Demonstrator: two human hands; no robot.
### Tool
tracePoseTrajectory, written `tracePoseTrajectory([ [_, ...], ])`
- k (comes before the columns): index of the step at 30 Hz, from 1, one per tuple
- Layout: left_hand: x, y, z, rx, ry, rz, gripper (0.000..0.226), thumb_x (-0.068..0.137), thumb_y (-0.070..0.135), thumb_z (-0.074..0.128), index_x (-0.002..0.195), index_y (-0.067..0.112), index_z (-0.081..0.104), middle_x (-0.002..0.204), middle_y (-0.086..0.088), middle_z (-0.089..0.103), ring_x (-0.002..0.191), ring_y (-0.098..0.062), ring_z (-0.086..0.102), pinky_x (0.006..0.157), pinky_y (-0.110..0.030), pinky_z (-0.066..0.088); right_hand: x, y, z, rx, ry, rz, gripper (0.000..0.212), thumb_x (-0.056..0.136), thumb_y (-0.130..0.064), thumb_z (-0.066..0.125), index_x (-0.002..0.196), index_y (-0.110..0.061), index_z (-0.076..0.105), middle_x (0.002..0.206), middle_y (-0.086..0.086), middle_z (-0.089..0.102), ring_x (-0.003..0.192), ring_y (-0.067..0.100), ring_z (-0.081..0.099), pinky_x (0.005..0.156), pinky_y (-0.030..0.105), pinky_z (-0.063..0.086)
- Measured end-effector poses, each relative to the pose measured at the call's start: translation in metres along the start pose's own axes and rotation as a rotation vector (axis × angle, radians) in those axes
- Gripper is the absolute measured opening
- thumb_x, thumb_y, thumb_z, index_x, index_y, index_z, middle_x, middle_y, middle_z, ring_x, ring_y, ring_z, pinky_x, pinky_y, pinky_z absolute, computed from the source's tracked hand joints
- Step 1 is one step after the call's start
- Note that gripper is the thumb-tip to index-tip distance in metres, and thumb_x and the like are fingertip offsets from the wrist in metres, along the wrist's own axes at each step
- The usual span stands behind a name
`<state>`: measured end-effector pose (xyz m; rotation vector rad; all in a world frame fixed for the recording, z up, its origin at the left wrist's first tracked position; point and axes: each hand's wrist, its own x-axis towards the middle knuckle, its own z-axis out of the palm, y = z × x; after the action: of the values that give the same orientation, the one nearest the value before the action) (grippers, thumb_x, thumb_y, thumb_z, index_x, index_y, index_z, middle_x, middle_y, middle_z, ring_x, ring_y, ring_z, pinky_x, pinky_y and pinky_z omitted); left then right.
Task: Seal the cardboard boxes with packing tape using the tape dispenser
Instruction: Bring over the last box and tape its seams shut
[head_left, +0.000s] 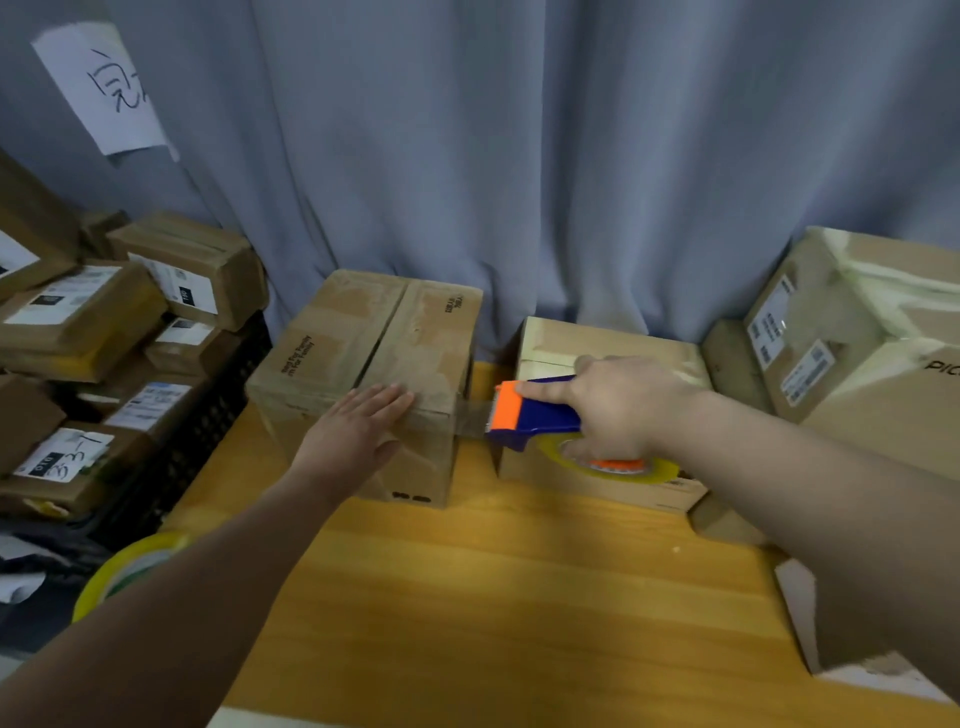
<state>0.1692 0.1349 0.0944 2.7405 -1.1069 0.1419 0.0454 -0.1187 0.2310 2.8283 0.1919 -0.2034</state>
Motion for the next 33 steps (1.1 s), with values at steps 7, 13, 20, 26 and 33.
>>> tracePoseTrajectory([
  [7, 0.001, 0.019, -0.007, 0.150, -0.102, -0.084, 0.072, 0.095, 0.047, 0.047, 0.152, 0.032, 0.006, 0.159, -0.002, 0.014, 0.146, -0.020, 0.010, 0.119, -0.037, 0.008, -0.022, 0.021, 0.022, -0.071, 0.007, 0.030, 0.070, 0.090, -0.054, 0.048, 0.147, -0.052, 0.007, 0.118, 0.004, 0.049, 0.100, 0.026, 0.056, 0.054, 0.028, 0.028],
  [13, 0.007, 0.048, -0.012, 0.415, -0.245, -0.143, 0.086, 0.084, 0.074, 0.035, 0.143, 0.046, -0.021, 0.155, -0.025, 0.005, 0.144, -0.039, 0.009, 0.114, -0.055, 0.010, -0.020, 0.020, 0.034, -0.049, 0.017, 0.033, 0.071, 0.090, -0.048, 0.050, 0.149, -0.049, 0.012, 0.119, 0.005, 0.049, 0.100, 0.027, 0.056, 0.065, 0.031, 0.035],
  [20, 0.018, 0.077, -0.010, 0.169, -0.155, -0.106, 0.067, 0.100, 0.036, 0.040, 0.152, 0.011, 0.005, 0.160, -0.005, 0.003, 0.147, -0.017, 0.005, 0.117, -0.029, 0.009, -0.025, 0.022, 0.043, -0.046, 0.059, 0.009, 0.070, 0.092, -0.048, 0.047, 0.150, -0.047, 0.007, 0.121, 0.007, 0.048, 0.100, 0.027, 0.056, 0.065, 0.030, 0.035],
  [26, 0.020, 0.075, 0.003, 0.084, -0.025, -0.117, 0.057, 0.101, 0.030, 0.041, 0.149, 0.005, 0.025, 0.156, -0.012, 0.024, 0.145, -0.023, 0.021, 0.117, -0.034, 0.015, -0.045, 0.028, 0.065, 0.028, 0.125, -0.023, 0.069, 0.095, -0.055, 0.040, 0.148, -0.049, -0.003, 0.120, 0.009, 0.045, 0.103, 0.026, 0.052, 0.069, 0.031, 0.036],
  [33, 0.021, 0.071, 0.006, 0.135, 0.034, -0.090, 0.053, 0.102, 0.030, 0.039, 0.149, 0.011, 0.025, 0.156, -0.004, 0.024, 0.144, -0.016, 0.022, 0.114, -0.029, 0.021, -0.049, 0.039, 0.063, -0.042, 0.031, -0.004, 0.069, 0.094, -0.050, 0.044, 0.149, -0.048, 0.001, 0.124, 0.009, 0.045, 0.107, 0.027, 0.052, 0.069, 0.031, 0.035],
])
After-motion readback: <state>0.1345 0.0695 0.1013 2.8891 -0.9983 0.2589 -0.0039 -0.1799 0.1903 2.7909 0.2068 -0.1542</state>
